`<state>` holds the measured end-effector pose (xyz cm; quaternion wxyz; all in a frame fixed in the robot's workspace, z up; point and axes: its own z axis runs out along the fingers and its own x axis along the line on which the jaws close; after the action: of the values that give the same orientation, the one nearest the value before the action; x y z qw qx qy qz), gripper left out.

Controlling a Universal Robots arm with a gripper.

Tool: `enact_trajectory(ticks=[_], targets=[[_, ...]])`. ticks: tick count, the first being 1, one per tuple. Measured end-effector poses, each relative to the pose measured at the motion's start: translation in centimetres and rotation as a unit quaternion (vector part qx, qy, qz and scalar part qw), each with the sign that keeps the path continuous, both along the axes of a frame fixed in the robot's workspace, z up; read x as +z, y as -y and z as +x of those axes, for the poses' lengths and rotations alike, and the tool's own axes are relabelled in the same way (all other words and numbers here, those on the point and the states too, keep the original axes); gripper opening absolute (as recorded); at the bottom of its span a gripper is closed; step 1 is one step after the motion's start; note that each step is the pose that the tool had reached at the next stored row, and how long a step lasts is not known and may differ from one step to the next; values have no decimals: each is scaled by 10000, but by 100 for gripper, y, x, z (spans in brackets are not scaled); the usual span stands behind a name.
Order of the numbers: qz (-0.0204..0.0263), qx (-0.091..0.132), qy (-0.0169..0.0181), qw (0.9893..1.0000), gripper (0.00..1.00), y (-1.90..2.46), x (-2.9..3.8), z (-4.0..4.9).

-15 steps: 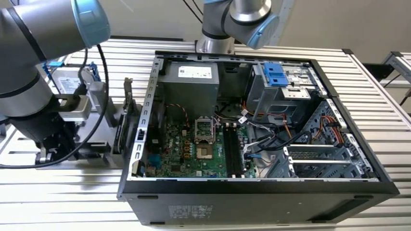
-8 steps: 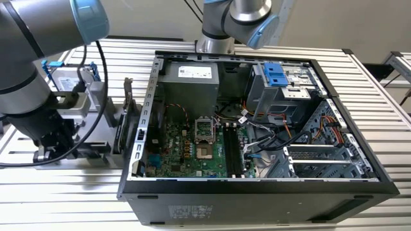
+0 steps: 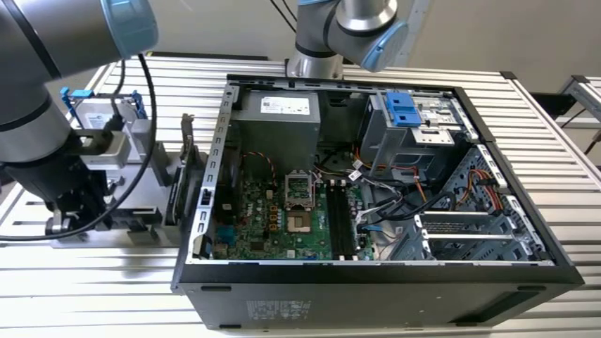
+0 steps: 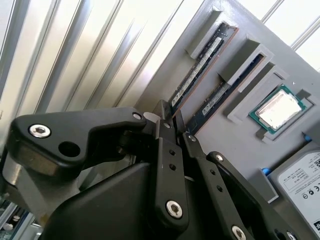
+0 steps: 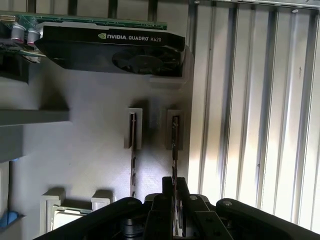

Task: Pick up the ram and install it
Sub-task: 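Pick up the ram and move it above insertion slot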

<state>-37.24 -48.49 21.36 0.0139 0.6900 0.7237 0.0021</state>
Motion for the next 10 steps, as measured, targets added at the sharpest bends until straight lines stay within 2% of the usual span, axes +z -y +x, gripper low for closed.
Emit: enact_trajectory(ticks=[10], targets=[[0, 0, 0, 10000, 0, 0, 75, 0]])
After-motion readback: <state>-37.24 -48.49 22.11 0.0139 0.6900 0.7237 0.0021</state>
